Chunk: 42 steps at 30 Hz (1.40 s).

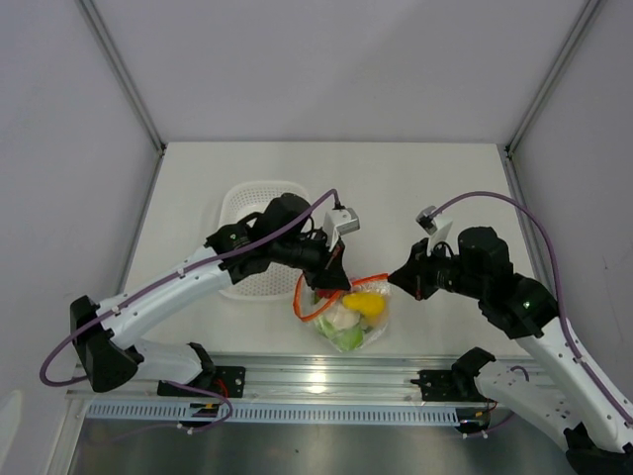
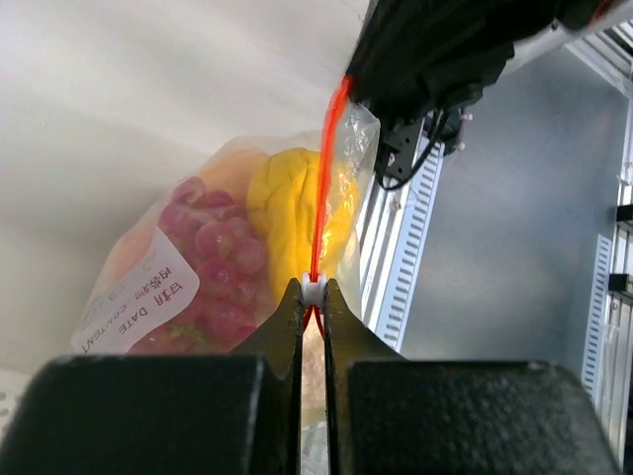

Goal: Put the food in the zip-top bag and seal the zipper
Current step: Zip the zipper food storage bag at the center of the board.

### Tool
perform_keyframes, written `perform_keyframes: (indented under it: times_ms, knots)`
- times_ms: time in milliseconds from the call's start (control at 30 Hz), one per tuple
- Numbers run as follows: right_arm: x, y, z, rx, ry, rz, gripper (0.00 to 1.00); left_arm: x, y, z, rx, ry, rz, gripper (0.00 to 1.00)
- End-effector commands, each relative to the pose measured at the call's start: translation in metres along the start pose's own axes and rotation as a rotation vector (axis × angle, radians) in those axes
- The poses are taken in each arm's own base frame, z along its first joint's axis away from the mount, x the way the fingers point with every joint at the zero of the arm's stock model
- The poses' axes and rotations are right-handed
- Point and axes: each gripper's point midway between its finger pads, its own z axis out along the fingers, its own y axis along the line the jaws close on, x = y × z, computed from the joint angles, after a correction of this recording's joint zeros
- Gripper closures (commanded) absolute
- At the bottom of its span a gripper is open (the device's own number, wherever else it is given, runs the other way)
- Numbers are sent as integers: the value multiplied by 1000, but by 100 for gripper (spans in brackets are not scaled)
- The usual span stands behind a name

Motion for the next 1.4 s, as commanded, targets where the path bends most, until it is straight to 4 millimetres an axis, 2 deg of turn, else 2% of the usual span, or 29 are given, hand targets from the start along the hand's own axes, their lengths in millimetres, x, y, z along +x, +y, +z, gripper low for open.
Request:
perform_keyframes:
  times_ms: [0, 33, 67, 100, 167, 200, 233, 333, 400, 567, 733, 967, 1067, 1167, 1233, 1300, 1367]
  knots:
    - [-7, -12, -11, 67, -56, -28, 100, 11, -17, -25, 25, 14, -12, 99]
    - [-10, -7, -12, 35, -86, -53, 100, 10, -18, -24, 35, 5, -9, 99]
    - [-12, 11, -15, -67, -108, -104, 100, 9, -22, -25, 52, 0, -4, 99]
    - [-15, 23, -20, -132, -133, -141, 89, 9, -30, -25, 100, 1, 2, 99]
    - [-22, 42, -24, -232, -132, -188, 52, 5, -34, -25, 121, -17, 14, 99]
    - [-22, 44, -22, -247, -108, -198, 41, 3, -35, -25, 128, -20, 23, 99]
    - [-16, 41, -13, -251, -43, -187, 39, 4, -36, -25, 138, -16, 23, 99]
    - [-15, 54, -7, -341, 14, -218, 39, 4, -36, -22, 148, -11, 22, 99]
    - [-12, 65, 1, -407, 48, -229, 39, 4, -37, -21, 160, -15, 24, 99]
    - [-5, 74, 18, -496, 105, -239, 44, 6, -41, -19, 196, -20, 27, 99]
    - [12, 84, 24, -559, 187, -230, 59, 2, -43, -18, 209, -27, 35, 100]
    - [35, 90, 32, -599, 272, -238, 72, 0, -44, -14, 226, -26, 37, 99]
    - [43, 88, 38, -580, 305, -234, 98, -2, -44, -14, 228, -28, 35, 99]
    - [47, 82, 44, -525, 324, -226, 100, -1, -44, -14, 225, -25, 32, 99]
    - [42, 64, 55, -374, 304, -215, 100, -1, -42, -15, 205, -29, 33, 99]
    - [28, 44, 62, -217, 220, -190, 100, 0, -40, -16, 190, -22, 22, 100]
    - [18, 39, 59, -166, 161, -173, 100, -1, -33, -18, 138, -33, 14, 100]
